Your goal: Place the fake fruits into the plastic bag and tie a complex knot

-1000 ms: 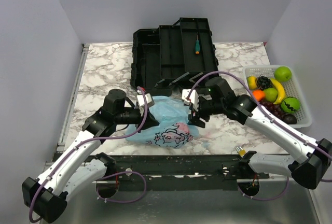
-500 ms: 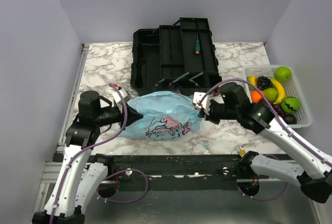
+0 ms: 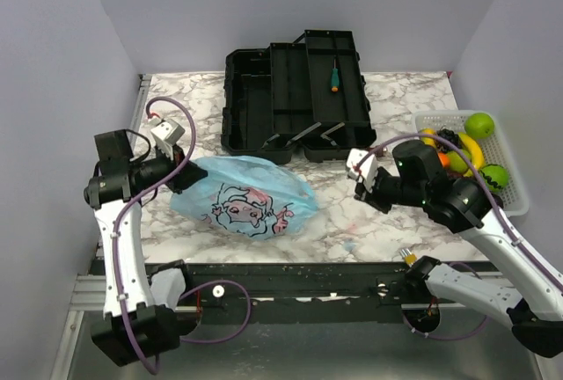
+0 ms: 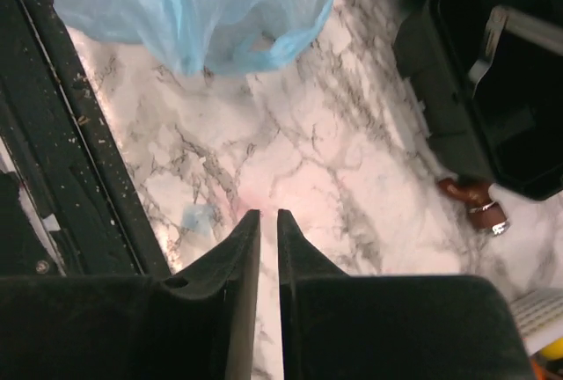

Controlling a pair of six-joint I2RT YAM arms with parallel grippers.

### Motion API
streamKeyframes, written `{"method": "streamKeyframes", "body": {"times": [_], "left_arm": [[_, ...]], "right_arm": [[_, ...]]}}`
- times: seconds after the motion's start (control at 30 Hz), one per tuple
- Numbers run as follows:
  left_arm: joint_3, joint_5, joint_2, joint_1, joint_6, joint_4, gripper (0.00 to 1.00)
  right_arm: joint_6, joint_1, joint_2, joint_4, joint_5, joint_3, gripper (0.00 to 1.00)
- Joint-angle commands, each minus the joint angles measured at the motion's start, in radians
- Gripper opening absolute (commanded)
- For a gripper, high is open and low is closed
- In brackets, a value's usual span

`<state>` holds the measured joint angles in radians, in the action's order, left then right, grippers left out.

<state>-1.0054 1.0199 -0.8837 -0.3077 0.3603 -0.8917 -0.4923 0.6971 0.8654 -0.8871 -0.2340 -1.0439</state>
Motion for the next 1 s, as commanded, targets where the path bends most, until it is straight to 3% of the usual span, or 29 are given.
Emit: {"method": "streamKeyframes", "body": {"times": [0.0, 0.07, 0.1, 0.2, 0.33, 0.43, 0.57, 0.77, 0.83, 0.93, 0.97], "left_arm": [[-0.097, 0.279, -0.059, 0.099, 0.191, -0.299, 0.0], [-0.082, 0.291, -0.022, 0.181, 0.125, -0.263, 0.0], [-0.056, 0.28, 0.013, 0.219, 0.035, -0.2, 0.0], [0.03, 0.17, 0.135, 0.33, -0.256, 0.067, 0.0], [0.055, 0.017, 0.184, 0.463, -0.462, 0.25, 0.0], [0.022, -0.072, 0.156, 0.559, -0.514, 0.29, 0.0], [-0.046, -0.097, 0.087, 0.669, -0.523, 0.301, 0.0], [-0.142, -0.021, 0.031, 0.76, -0.485, 0.294, 0.0], [-0.172, 0.03, 0.028, 0.766, -0.46, 0.269, 0.0], [-0.223, 0.069, 0.033, 0.765, -0.415, 0.214, 0.0], [-0.239, 0.056, 0.04, 0.764, -0.399, 0.191, 0.0]], "right_arm": [[0.099, -0.002, 0.051, -0.031, -0.102, -0.114, 0.36], [0.134, -0.002, 0.057, 0.024, -0.15, -0.125, 0.96], [0.163, -0.003, 0.059, 0.066, -0.165, -0.124, 1.0], [0.234, -0.002, 0.11, 0.184, -0.261, -0.162, 1.0], [0.36, 0.031, 0.246, 0.298, -0.38, -0.266, 1.0], [0.382, 0.131, 0.302, 0.382, -0.372, -0.311, 1.0], [0.254, 0.283, 0.354, 0.422, -0.243, -0.323, 1.0], [0.181, 0.319, 0.404, 0.485, -0.156, -0.276, 1.0], [0.15, 0.318, 0.402, 0.496, -0.133, -0.245, 0.83], [0.145, 0.318, 0.388, 0.485, -0.128, -0.223, 0.23], [0.153, 0.319, 0.378, 0.481, -0.123, -0.22, 0.07]]}}
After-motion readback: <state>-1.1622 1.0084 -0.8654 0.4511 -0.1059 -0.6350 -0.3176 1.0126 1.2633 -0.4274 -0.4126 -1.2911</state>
